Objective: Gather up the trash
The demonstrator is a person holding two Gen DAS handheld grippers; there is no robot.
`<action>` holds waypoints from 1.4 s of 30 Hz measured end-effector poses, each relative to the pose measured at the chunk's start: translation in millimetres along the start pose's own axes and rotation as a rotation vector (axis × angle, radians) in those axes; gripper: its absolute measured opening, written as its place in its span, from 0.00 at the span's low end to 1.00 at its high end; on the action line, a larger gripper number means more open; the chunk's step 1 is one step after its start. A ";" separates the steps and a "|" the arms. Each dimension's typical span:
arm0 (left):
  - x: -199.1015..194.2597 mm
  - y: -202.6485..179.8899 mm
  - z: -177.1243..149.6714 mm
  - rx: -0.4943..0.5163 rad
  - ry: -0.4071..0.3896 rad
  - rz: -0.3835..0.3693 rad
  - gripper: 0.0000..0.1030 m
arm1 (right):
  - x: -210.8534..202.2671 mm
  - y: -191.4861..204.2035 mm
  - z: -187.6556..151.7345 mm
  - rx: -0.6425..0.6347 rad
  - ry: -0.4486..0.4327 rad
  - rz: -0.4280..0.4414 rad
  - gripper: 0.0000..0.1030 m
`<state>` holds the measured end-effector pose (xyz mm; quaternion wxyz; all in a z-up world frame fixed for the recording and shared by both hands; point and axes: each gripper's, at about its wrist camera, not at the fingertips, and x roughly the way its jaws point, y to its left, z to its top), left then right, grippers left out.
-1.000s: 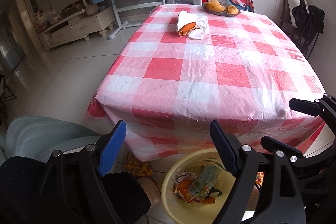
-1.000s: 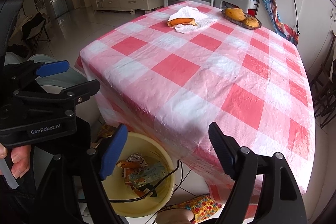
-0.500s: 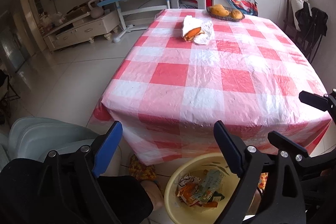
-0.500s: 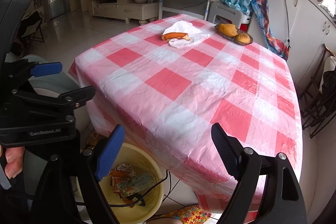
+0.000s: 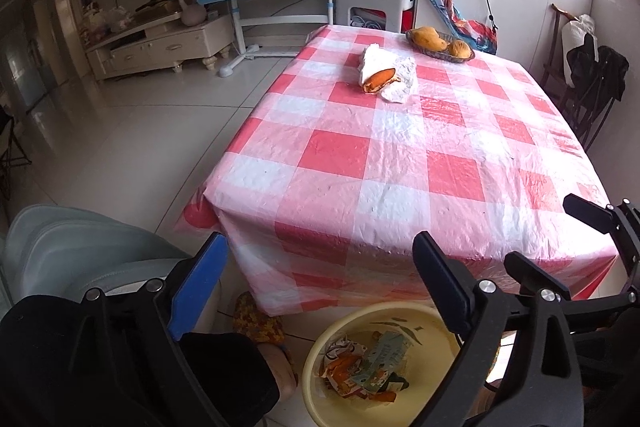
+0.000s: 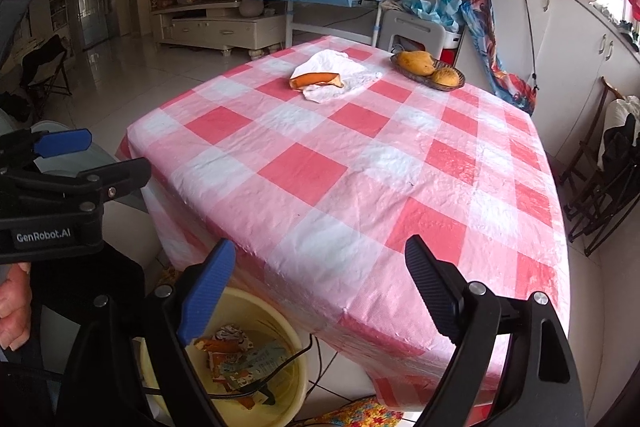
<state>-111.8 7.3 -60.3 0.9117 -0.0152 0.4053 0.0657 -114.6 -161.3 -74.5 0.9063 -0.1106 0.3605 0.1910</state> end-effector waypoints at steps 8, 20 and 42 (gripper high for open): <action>1.0 0.2 -1.0 -0.008 0.008 -0.009 0.89 | 7.5 5.3 -1.5 -0.011 0.024 0.011 0.83; 3.5 -5.4 -2.9 0.005 0.012 -0.003 0.90 | 5.8 16.0 -1.4 -0.068 0.007 -0.002 0.83; 5.2 -7.4 -5.6 0.011 0.017 -0.001 0.91 | 9.2 25.2 -0.7 -0.092 0.012 0.007 0.83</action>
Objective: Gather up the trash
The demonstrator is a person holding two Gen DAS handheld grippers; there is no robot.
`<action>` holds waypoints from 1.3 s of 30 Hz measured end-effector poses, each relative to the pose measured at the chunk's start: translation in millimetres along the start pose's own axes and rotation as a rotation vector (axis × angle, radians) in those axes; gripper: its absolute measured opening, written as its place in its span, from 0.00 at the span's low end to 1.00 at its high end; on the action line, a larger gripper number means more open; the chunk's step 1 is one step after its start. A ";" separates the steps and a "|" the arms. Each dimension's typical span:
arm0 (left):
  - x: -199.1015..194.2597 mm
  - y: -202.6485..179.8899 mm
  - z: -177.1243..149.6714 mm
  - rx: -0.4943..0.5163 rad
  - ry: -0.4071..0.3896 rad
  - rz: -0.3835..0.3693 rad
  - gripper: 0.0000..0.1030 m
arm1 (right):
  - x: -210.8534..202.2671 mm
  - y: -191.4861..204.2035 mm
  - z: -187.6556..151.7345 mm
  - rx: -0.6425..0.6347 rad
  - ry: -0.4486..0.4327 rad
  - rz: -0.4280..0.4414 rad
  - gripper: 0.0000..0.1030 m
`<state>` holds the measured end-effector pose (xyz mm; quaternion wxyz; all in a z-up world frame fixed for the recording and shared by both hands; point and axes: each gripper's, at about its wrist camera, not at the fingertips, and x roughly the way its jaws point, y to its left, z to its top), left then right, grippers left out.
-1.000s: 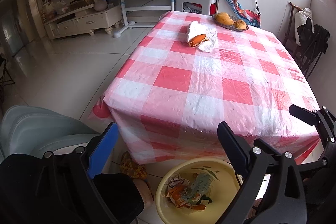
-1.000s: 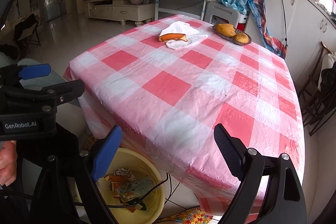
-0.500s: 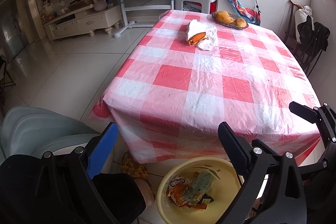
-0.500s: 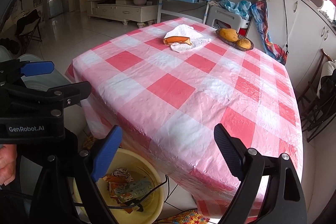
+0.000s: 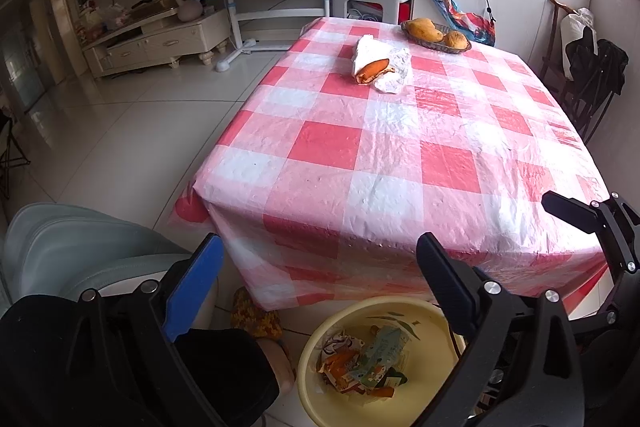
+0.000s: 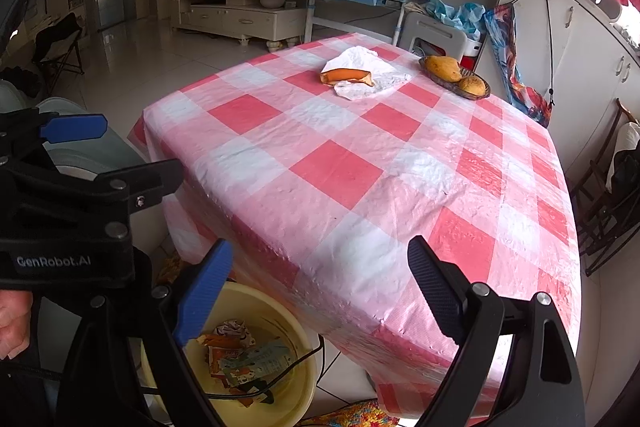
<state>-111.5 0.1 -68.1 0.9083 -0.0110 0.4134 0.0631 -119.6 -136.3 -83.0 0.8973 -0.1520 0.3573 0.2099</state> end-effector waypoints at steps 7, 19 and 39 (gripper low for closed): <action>0.6 -1.1 0.4 0.005 0.004 0.007 0.91 | -0.4 5.6 0.7 -0.026 -0.005 -0.001 0.83; 0.5 -0.7 0.4 0.007 0.009 0.013 0.92 | -1.6 7.5 4.2 -0.022 -0.020 0.006 0.84; -7.4 12.6 13.6 -0.049 -0.018 -0.001 0.92 | -0.7 -5.2 13.5 0.062 -0.025 0.032 0.84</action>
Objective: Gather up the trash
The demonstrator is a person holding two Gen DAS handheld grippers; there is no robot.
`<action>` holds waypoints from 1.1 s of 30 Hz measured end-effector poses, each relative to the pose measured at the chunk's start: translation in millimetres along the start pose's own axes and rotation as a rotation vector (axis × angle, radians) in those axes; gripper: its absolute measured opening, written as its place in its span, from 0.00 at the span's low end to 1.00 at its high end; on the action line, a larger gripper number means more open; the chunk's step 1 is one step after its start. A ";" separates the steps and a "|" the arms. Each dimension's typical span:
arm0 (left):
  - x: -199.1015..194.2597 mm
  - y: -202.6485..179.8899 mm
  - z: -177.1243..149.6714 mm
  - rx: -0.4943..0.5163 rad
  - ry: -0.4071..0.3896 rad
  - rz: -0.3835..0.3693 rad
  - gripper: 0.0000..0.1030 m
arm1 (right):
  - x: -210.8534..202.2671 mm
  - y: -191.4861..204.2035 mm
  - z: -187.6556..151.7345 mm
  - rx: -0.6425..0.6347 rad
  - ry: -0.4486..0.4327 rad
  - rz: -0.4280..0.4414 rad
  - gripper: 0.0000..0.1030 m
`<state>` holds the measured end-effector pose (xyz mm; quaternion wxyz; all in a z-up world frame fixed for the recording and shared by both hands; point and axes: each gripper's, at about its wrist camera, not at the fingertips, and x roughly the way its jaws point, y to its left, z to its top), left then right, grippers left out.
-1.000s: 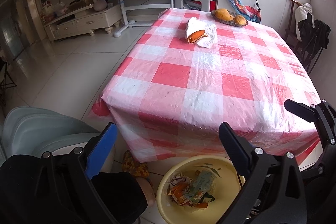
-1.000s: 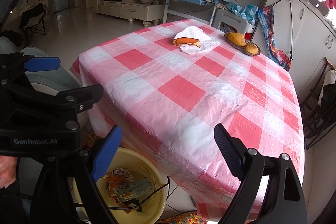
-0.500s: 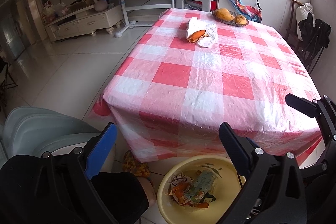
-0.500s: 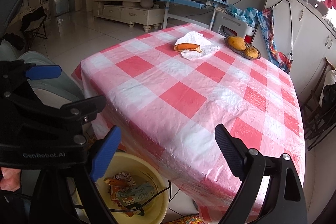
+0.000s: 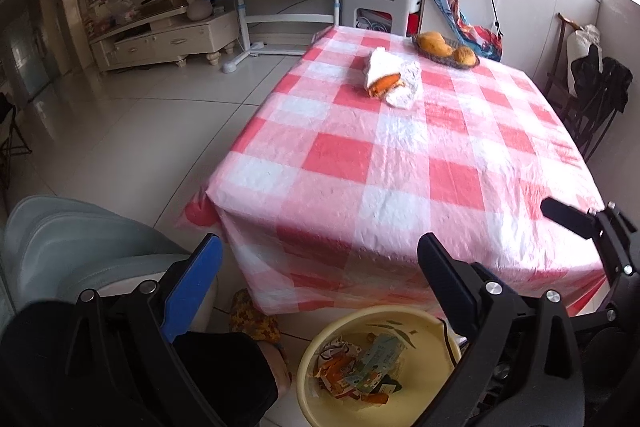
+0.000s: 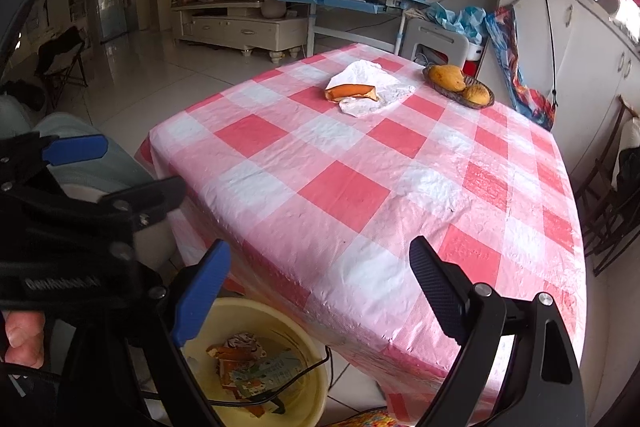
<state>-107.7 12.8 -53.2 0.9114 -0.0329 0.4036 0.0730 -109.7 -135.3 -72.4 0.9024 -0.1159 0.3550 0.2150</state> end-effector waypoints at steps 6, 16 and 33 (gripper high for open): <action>-2.8 13.8 33.8 -0.047 -0.020 -0.038 0.92 | 5.0 -18.8 4.1 0.101 0.001 0.011 0.84; 24.8 9.4 91.4 -0.013 -0.007 -0.023 0.92 | 16.7 -33.0 12.2 0.171 0.025 0.035 0.84; 76.1 50.3 131.5 -0.210 0.064 -0.034 0.92 | 77.1 -50.6 99.7 0.164 0.014 0.069 0.73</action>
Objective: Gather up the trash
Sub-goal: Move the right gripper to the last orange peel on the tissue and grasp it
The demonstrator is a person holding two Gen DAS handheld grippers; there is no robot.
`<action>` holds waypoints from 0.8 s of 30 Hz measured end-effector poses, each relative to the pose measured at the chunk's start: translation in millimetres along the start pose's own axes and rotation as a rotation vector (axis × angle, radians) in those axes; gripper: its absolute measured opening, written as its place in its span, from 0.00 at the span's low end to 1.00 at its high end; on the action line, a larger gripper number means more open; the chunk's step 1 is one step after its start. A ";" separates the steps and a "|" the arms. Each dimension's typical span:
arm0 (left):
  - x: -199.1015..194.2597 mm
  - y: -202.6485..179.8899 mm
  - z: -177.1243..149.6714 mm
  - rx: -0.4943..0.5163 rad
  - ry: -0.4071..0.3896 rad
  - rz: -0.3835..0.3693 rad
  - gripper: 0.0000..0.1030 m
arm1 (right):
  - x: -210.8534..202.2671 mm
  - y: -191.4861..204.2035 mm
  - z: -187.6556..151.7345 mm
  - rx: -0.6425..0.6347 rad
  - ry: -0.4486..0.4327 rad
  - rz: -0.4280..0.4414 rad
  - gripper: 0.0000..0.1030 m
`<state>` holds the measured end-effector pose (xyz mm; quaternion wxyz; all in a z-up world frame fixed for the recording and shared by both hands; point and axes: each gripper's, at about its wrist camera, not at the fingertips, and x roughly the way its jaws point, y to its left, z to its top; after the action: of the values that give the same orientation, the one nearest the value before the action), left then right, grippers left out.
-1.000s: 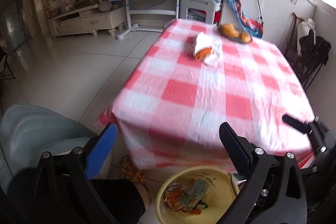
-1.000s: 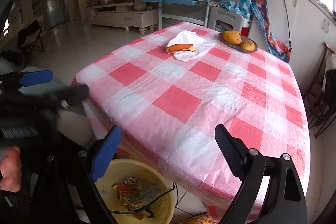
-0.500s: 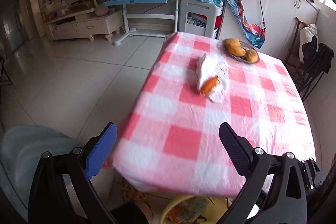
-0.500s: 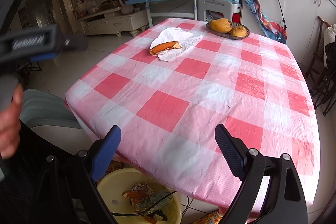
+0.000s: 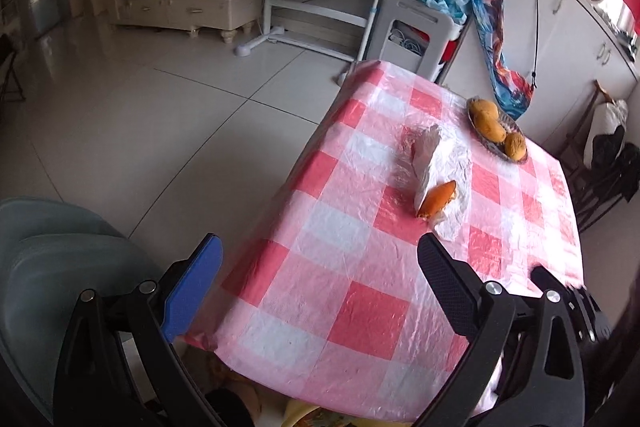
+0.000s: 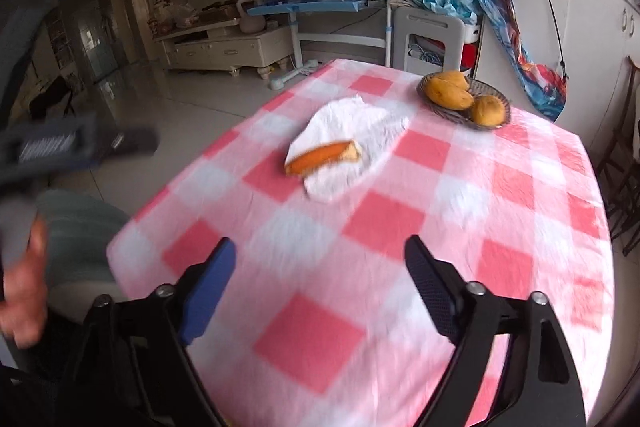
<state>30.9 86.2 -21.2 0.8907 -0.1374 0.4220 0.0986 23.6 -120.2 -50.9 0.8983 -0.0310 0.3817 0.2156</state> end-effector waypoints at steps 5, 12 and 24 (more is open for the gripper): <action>1.0 5.6 -1.4 -0.050 0.017 -0.035 0.92 | 35.0 -9.8 24.6 0.093 0.040 -0.009 0.57; -3.4 5.4 0.0 -0.043 0.013 -0.050 0.92 | 74.0 -9.8 40.6 0.140 0.095 -0.027 0.44; -4.5 -4.6 2.7 -0.007 -0.002 -0.045 0.92 | 89.6 -8.1 47.9 0.147 0.115 -0.021 0.41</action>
<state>31.4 82.5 -15.4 0.8926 -0.1499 0.4177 0.0801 114.3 -84.4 -80.6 0.8769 0.0184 0.4471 0.1755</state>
